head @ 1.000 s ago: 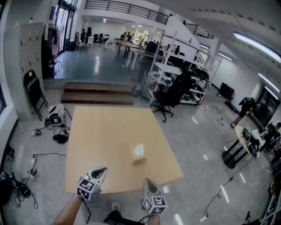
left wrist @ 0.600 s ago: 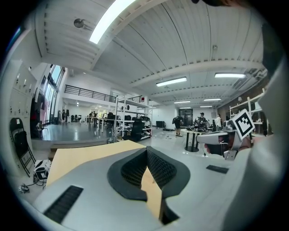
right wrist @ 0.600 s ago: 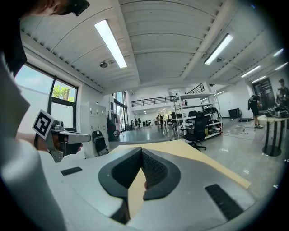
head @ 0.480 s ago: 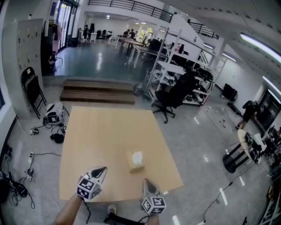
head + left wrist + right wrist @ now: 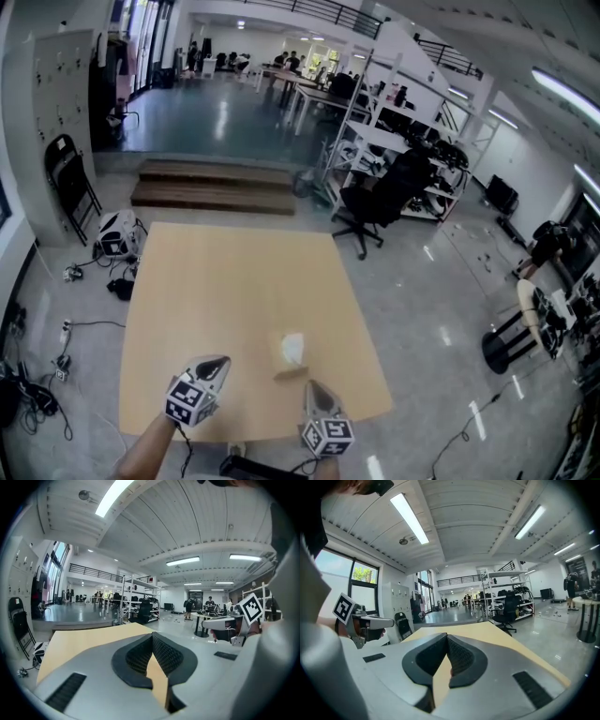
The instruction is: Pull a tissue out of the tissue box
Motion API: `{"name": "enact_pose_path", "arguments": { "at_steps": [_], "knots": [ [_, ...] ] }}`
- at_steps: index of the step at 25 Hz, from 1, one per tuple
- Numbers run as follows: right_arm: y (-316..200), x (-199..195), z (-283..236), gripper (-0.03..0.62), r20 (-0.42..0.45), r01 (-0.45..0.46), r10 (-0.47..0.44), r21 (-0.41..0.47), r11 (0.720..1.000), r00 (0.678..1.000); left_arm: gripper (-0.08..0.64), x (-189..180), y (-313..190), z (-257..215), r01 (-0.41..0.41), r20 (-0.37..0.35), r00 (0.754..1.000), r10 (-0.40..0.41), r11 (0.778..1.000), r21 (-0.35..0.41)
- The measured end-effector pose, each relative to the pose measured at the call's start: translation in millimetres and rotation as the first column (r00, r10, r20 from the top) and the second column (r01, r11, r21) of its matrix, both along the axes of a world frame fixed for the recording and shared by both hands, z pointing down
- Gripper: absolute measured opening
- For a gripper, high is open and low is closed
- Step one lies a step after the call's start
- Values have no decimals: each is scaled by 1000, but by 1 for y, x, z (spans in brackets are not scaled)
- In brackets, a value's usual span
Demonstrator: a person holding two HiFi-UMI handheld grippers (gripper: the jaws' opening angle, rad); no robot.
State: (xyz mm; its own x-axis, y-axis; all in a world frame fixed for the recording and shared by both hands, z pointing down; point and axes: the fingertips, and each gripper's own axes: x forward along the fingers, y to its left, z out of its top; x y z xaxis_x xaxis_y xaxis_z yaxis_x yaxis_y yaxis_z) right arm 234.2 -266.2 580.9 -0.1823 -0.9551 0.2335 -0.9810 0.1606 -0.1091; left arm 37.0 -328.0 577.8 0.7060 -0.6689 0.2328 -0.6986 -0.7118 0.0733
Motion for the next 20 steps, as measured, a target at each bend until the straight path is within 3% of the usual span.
{"name": "enact_pose_path", "arguments": {
  "at_steps": [20],
  "knots": [
    [-40, 19, 70, 11, 35, 22, -17, -159, 987, 999, 8, 30, -35, 60, 5, 56, 998, 2, 993, -122]
  ]
}}
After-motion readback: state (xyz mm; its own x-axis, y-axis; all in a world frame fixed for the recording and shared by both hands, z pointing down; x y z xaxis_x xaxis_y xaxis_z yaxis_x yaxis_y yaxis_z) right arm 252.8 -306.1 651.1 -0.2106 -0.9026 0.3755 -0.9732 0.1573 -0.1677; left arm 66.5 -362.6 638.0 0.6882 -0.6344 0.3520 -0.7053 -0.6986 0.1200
